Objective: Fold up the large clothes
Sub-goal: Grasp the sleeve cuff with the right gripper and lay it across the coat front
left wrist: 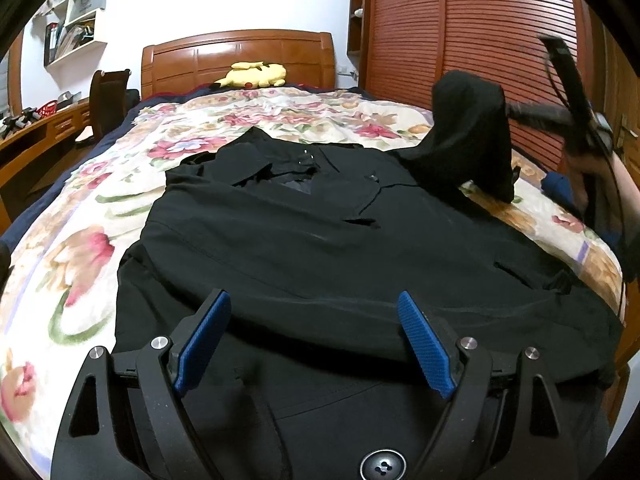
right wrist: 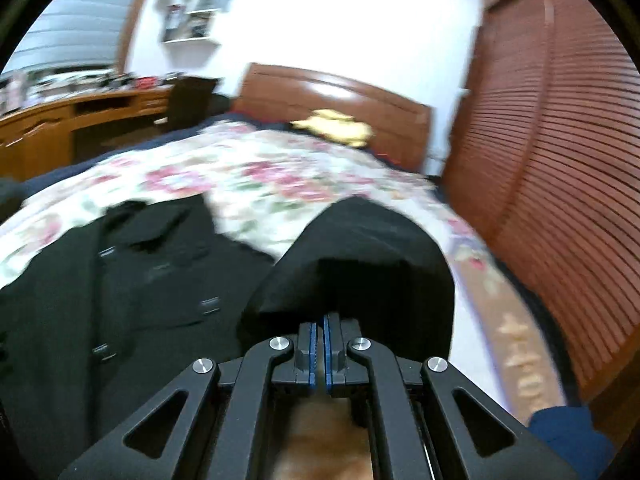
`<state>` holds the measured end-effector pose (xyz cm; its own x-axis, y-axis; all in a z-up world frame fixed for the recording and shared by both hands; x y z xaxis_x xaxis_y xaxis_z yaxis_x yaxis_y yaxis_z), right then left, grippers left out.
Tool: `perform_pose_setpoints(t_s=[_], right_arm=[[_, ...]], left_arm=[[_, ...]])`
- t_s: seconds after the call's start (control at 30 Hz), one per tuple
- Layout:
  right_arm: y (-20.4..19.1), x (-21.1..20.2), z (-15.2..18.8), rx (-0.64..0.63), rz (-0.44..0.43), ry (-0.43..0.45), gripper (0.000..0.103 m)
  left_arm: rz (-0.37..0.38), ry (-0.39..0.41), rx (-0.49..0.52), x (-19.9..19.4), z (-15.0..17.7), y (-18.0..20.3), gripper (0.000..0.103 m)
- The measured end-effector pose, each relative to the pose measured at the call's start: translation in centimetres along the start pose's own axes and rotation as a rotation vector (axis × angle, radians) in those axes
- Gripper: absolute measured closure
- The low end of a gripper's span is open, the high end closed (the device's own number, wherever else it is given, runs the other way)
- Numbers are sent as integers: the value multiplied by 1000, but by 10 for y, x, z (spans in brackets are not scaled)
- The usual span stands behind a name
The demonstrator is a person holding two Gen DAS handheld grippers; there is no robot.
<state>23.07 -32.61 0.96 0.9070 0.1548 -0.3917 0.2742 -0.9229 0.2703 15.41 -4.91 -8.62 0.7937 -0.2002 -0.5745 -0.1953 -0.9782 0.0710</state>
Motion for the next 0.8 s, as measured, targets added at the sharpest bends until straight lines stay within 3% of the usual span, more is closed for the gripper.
perform_pose_setpoints(t_s=[0.23,0.37,0.4,0.43,0.5,0.67,0.8], right_arm=[[-67,-7,67,-45,-158,-174,101],[-76,-15,88,-31,-197,-253,89],[-73,-17,88,-33,-195,-262,81],[-70,-19,89,-36,-187,-267,75],[-63,-25,83,-39,-181,-257,53],[-41,-51,73,10,-135,-193,49],[-8,-57,70,81,-50,-142,46]], left_arm=[[-2,14,-8,-5,-1,-2,17],[-2,15,-8,-5,-1,-2,17],[-2,16,-8,-5,-1,-2,17],[-3,17,-8,-5,-2,-3,17],[-3,20,-5,-6,-2,-2,17],[-9,24,2,-8,-2,-1,17],[-9,26,4,-8,-2,-1,17]])
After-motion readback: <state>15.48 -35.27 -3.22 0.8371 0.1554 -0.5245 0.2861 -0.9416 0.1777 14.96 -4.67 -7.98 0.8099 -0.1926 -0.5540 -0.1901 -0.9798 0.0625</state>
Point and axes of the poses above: each gripper's, at about its wrist camera, not at the fingertips, and x roughly the way its jaws point, y to its right, z to its underside, the point moved 10 cm from there along x, roughly the way its jaws point, and after that the axes turned 1 degree about -x, right-handed, at the moved point
